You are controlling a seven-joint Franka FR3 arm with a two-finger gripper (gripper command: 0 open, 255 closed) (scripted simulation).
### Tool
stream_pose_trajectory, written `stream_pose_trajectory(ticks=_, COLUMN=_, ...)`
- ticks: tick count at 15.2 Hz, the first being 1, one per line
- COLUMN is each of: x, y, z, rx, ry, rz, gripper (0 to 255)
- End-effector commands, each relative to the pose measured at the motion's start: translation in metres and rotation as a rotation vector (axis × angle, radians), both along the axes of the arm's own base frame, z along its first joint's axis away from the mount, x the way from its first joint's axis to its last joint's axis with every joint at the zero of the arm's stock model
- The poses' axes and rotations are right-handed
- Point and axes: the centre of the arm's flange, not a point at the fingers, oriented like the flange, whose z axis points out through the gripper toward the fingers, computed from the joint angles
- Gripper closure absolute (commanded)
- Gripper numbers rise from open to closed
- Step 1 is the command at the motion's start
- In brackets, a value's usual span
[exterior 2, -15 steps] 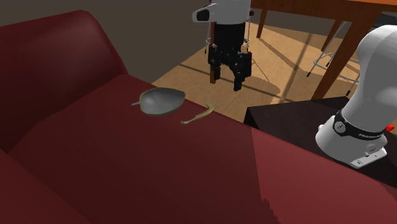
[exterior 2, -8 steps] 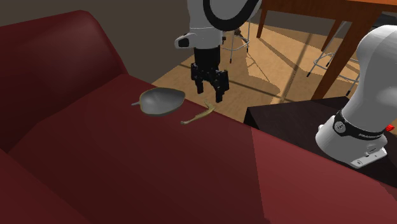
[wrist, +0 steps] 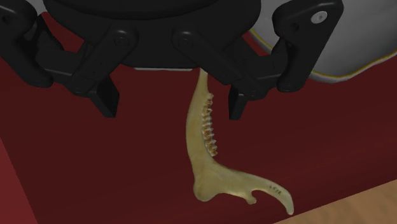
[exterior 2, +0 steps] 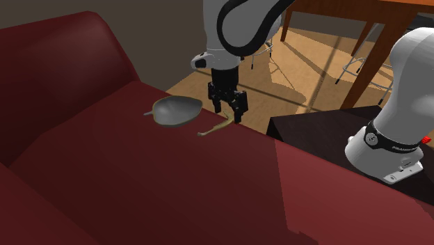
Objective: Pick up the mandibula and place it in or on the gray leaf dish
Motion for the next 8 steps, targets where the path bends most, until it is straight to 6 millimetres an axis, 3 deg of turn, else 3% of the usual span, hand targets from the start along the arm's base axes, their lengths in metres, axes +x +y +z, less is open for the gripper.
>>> stream_pose_trajectory(ticks=1, x=0.0, y=0.0015, z=-0.0038, rx=0.0, ry=-0.001, rz=0.0, gripper=0)
stream_pose_trajectory(ticks=7, x=0.0, y=0.0015, z=-0.0038, rx=0.0, ry=-0.001, rz=0.0, gripper=0)
stream_pose_trajectory(ticks=8, x=0.0, y=0.0015, z=-0.0038, rx=0.0, ry=-0.001, rz=0.0, gripper=255)
